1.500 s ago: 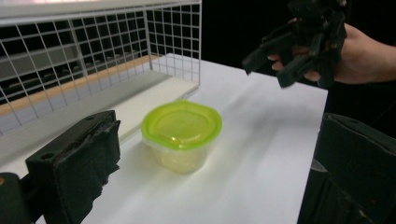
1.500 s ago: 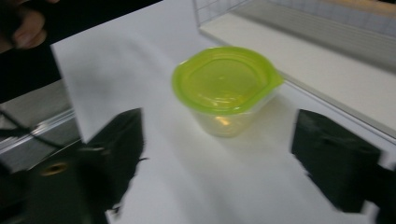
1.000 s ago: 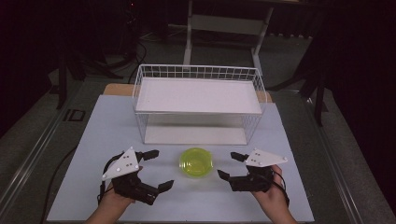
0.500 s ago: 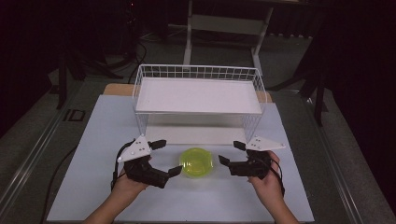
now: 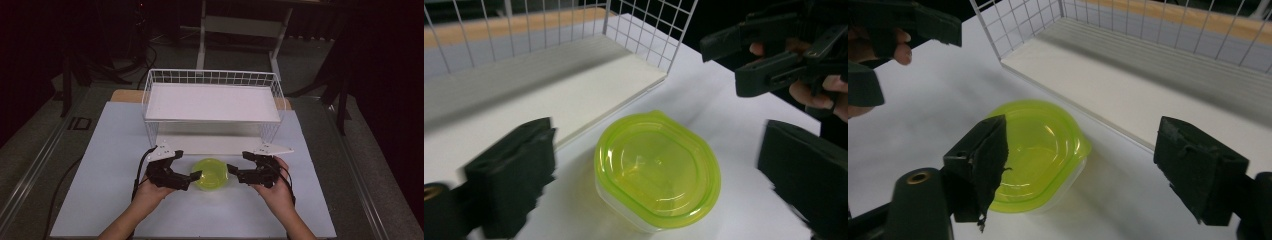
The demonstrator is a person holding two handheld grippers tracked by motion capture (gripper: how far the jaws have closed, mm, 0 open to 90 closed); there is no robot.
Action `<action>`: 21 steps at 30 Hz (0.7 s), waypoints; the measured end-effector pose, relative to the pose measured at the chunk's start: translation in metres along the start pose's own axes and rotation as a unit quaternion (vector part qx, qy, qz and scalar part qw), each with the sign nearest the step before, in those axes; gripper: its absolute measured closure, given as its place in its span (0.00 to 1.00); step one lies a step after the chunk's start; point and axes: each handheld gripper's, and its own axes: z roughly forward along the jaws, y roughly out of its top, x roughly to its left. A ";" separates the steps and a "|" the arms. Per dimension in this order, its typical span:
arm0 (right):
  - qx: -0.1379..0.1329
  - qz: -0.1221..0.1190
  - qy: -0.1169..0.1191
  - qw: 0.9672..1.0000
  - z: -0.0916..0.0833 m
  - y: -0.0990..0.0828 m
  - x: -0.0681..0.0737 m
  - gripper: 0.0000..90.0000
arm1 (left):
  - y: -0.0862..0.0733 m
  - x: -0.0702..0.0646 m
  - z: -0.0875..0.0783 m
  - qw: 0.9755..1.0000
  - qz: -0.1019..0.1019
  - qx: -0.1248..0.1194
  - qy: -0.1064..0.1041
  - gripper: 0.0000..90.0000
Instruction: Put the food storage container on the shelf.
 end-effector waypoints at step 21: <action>0.058 0.074 0.014 0.996 0.036 -0.024 -0.005 0.48 | -0.032 0.007 0.022 0.991 -0.103 0.076 0.046 0.35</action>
